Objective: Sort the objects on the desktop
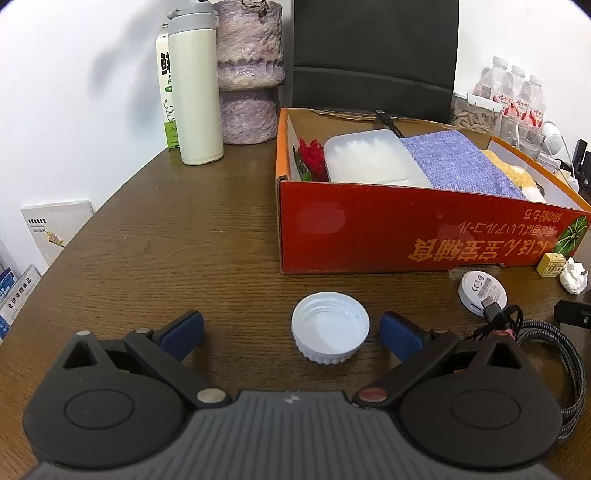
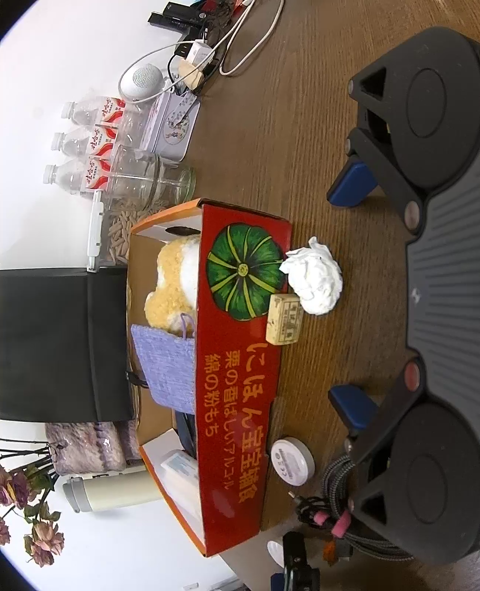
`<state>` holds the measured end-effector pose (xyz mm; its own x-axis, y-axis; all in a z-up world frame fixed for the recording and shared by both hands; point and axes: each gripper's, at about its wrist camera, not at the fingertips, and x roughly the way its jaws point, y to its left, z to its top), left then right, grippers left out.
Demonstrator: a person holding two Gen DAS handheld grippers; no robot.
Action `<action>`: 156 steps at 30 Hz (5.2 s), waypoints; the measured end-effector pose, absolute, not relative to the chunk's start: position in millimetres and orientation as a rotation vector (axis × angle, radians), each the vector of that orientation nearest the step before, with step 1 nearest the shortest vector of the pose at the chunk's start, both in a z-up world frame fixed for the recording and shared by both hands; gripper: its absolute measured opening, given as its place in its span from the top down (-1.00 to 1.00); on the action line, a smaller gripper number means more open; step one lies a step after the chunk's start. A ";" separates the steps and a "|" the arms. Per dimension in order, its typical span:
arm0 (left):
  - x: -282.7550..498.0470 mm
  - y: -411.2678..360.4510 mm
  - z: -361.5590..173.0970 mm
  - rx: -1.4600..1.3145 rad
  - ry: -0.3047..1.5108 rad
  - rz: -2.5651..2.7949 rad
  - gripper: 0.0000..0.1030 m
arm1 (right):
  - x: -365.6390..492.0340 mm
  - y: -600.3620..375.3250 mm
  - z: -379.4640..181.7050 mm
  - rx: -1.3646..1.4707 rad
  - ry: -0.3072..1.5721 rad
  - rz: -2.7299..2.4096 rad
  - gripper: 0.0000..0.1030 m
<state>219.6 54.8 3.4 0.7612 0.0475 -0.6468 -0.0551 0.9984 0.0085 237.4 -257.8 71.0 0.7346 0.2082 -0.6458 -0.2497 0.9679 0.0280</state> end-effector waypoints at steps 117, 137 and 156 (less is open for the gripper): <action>310.1 -26.5 55.1 0.054 0.394 -0.105 0.11 | 318.4 -209.5 109.4 -0.049 0.459 0.310 0.51; 284.6 -23.3 74.2 0.023 0.281 -0.078 -1.00 | 294.4 -207.4 115.0 -0.081 0.409 0.339 -0.93; 224.9 2.1 62.4 -0.036 0.178 -0.183 -1.00 | 248.6 -228.5 108.8 -0.066 0.378 0.327 -0.93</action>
<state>224.9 2.1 62.4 0.9676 -0.1842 -0.1729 0.1779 0.9827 -0.0513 248.6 -228.5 108.8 0.8779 0.3012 -0.3723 -0.3256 0.9455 -0.0028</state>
